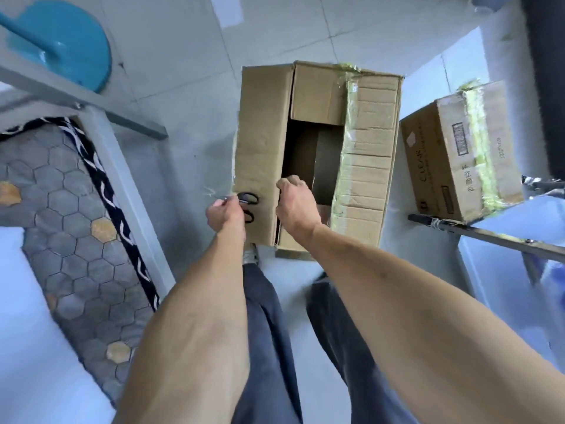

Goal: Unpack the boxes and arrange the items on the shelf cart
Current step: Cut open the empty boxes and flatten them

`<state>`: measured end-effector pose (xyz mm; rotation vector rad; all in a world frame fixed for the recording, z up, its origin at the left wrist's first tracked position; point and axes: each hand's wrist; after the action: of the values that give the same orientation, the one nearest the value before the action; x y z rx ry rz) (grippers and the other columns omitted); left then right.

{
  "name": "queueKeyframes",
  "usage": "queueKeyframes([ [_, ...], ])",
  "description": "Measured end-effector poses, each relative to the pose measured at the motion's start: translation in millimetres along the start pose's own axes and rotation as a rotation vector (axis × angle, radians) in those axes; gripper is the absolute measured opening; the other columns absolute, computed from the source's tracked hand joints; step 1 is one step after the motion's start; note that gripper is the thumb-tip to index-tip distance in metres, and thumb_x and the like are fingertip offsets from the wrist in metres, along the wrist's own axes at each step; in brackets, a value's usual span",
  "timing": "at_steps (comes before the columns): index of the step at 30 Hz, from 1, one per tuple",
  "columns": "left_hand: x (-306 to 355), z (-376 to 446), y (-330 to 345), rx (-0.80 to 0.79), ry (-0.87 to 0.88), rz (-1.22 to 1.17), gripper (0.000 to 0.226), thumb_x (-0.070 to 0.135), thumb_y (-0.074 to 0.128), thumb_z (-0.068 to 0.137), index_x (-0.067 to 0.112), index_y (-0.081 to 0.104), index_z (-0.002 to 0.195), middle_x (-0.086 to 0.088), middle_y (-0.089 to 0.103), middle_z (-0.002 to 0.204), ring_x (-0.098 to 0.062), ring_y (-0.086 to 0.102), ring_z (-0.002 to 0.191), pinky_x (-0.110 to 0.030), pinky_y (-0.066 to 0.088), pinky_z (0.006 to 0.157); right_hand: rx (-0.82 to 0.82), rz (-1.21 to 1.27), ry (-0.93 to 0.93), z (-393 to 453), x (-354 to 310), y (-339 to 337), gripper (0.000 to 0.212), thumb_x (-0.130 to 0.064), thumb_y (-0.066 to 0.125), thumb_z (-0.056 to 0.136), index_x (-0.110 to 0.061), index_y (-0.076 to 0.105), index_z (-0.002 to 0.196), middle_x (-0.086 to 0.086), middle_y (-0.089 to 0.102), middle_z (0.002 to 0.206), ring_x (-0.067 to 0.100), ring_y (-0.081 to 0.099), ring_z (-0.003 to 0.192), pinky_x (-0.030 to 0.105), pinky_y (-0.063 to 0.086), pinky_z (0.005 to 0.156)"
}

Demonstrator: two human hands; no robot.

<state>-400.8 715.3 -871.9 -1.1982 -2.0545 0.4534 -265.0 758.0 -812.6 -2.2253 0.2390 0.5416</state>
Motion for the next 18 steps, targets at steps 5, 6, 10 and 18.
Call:
queueKeyframes([
  [5,-33.1,27.1,-71.3,0.223,0.079,0.198,0.025,0.024,0.058,0.093,0.002,0.062,0.104,-0.017,0.069,0.107,-0.032,0.065,0.099,-0.037,0.051,0.082,-0.108,0.019,0.017,-7.6,-44.1,67.6,0.034,0.000,0.044,0.086,-0.004,0.061,0.115,0.019,0.060,0.112,0.036,0.057,0.103,0.034,0.044,0.080],
  [6,-34.1,32.4,-83.1,0.258,0.080,0.195,0.024,0.025,0.057,0.094,0.003,0.062,0.102,-0.016,0.069,0.105,-0.032,0.065,0.097,-0.036,0.050,0.078,-0.139,0.025,0.003,-7.6,-57.8,78.3,0.036,0.000,0.044,0.085,-0.005,0.061,0.116,0.019,0.060,0.113,0.036,0.057,0.102,0.034,0.044,0.080],
  [10,-23.3,52.7,-124.9,0.371,0.104,0.136,0.024,0.023,0.051,0.099,0.002,0.060,0.099,-0.017,0.069,0.103,-0.032,0.064,0.094,-0.032,0.036,0.065,-0.194,0.038,-0.026,-7.0,-111.8,115.2,0.036,0.001,0.046,0.082,-0.005,0.062,0.113,0.019,0.062,0.108,0.036,0.060,0.096,0.034,0.046,0.075],
  [18,-28.7,122.7,-200.0,0.358,0.050,0.183,0.020,0.018,0.042,0.101,0.011,0.057,0.111,-0.009,0.066,0.110,-0.025,0.062,0.091,-0.033,0.038,0.065,-0.235,-0.032,-0.109,6.8,-197.6,174.3,0.041,0.003,0.042,0.083,-0.010,0.060,0.118,0.015,0.061,0.110,0.032,0.059,0.094,0.029,0.041,0.070],
])
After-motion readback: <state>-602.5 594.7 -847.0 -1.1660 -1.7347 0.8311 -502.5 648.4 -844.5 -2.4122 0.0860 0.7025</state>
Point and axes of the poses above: each hand's wrist, its own z-axis towards the middle knuckle, its own y-axis out of the palm, x = y × z
